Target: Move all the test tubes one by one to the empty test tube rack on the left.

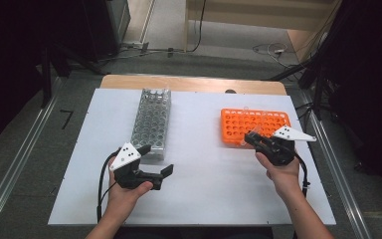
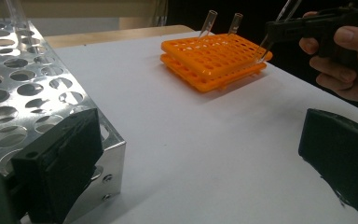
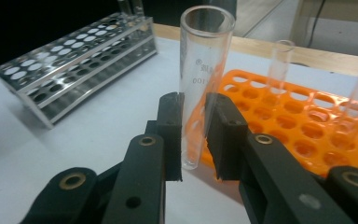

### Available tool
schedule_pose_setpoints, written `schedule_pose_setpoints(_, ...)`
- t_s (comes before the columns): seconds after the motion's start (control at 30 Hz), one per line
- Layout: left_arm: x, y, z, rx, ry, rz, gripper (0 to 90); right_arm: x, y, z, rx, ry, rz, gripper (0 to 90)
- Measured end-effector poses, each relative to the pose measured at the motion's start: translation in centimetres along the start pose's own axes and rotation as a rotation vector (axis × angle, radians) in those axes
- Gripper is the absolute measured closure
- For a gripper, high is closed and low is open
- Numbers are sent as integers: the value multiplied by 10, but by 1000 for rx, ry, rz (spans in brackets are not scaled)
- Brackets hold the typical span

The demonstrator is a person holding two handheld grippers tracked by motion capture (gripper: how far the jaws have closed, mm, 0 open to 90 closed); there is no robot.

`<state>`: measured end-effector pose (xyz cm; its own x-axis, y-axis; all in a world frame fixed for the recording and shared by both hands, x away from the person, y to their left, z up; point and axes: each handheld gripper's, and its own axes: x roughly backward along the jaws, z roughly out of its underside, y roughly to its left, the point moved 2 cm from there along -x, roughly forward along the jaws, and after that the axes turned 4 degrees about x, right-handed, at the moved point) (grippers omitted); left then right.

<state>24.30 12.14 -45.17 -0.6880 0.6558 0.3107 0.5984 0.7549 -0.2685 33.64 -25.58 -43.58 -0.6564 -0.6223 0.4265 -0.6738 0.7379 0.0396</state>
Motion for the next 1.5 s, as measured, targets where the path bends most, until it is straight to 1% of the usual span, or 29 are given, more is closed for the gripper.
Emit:
schedule_pose_setpoints(0.1, 0, -2, -1, -4, -1, 3, 0, 0, 11, 1, 14, 9, -24, 739)
schedule_pose_setpoints(0.23, 0, -5, -2, -6, -3, 9, 0, -1, 24, 3, 16, 17, -69, 739)
schedule_pose_setpoints(0.27, -1, -5, -3, -4, -5, 12, 0, -1, 27, 3, 27, 17, -76, 739)
schedule_pose_setpoints(0.47, -3, -11, -4, -12, -9, 25, 0, -5, 45, 6, 49, 35, -118, 739)
schedule_pose_setpoints(0.57, -3, -13, -6, -18, -7, 32, 0, -6, 54, 4, 63, 34, -140, 739)
schedule_pose_setpoints(0.73, -5, -17, -8, -14, -14, 46, 0, -7, 69, 2, 85, 33, -175, 739)
schedule_pose_setpoints(0.83, -6, -20, -9, -21, -12, 53, 6, -9, 78, 2, 101, 35, -195, 739)
schedule_pose_setpoints(1.1, -13, -32, -12, -26, -7, 103, 42, -16, 101, 4, 132, 54, -248, 739)
schedule_pose_setpoints(1.2, -15, -36, -14, -23, -10, 133, 74, -19, 108, 5, 144, 61, -264, 739)
schedule_pose_setpoints(1.3, -17, -39, -15, -19, -12, 156, 147, -22, 115, 6, 153, 70, -278, 739)
schedule_pose_setpoints(1.37, -19, -43, -16, -26, -9, 169, 193, -24, 120, 6, 158, 73, -289, 739)
schedule_pose_setpoints(1.5, -22, -51, -17, -30, -3, 184, 286, -27, 130, 7, 172, 87, -302, 739)
